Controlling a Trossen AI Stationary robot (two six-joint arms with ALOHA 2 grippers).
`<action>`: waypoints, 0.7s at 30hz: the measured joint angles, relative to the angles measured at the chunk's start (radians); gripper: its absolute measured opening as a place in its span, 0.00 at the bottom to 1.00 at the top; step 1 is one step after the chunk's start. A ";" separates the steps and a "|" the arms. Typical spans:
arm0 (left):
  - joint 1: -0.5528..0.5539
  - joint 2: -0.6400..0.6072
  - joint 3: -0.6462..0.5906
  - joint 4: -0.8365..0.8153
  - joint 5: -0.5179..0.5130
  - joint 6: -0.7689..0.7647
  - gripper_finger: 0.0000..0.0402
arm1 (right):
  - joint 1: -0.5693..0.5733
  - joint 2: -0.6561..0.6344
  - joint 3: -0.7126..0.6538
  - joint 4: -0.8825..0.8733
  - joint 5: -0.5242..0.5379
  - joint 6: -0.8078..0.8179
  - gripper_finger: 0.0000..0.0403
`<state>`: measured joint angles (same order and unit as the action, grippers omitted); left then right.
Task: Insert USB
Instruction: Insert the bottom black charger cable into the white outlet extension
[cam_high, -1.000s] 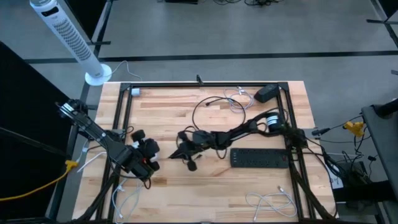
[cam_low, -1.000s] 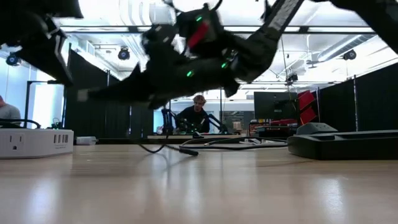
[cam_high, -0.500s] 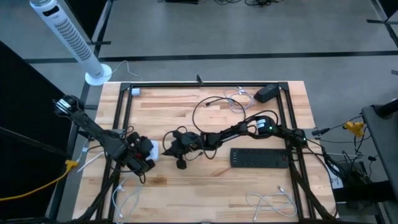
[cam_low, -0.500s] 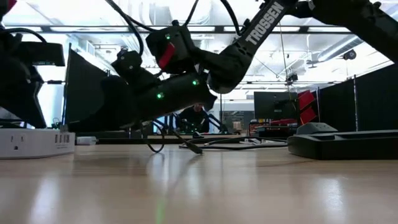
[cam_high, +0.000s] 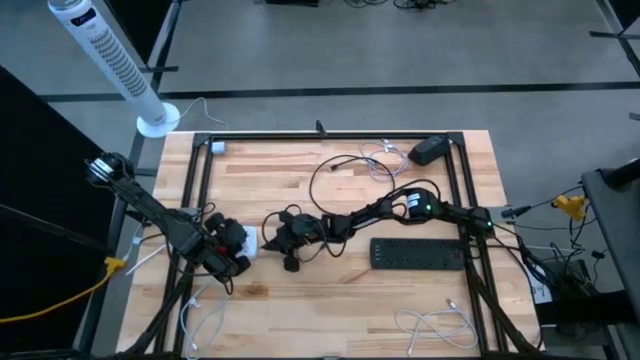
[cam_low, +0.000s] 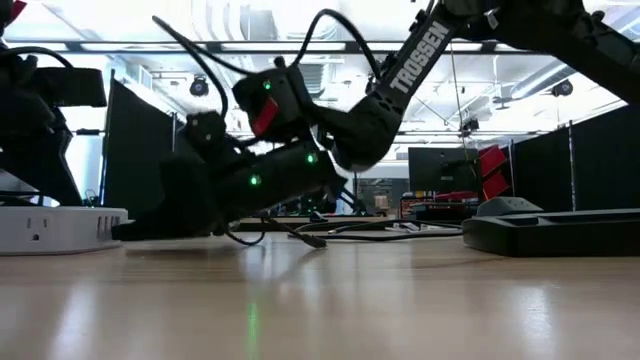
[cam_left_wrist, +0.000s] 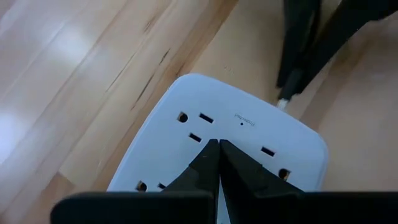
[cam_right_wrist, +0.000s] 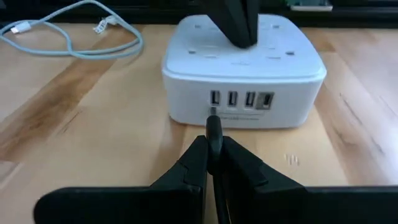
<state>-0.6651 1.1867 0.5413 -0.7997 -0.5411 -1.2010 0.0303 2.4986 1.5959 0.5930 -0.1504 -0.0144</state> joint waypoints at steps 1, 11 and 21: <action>0.000 0.002 0.000 0.005 0.000 0.006 0.00 | 0.000 0.006 0.000 0.017 -0.002 0.007 0.04; -0.004 0.006 -0.001 0.026 -0.011 0.011 0.00 | 0.006 0.019 -0.014 0.088 0.005 0.054 0.04; -0.006 0.052 0.001 0.033 -0.042 -0.017 0.00 | 0.039 0.019 -0.042 0.153 0.057 0.102 0.04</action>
<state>-0.6716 1.2384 0.5426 -0.7670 -0.5827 -1.2182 0.0698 2.5175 1.5543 0.7463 -0.0935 0.0872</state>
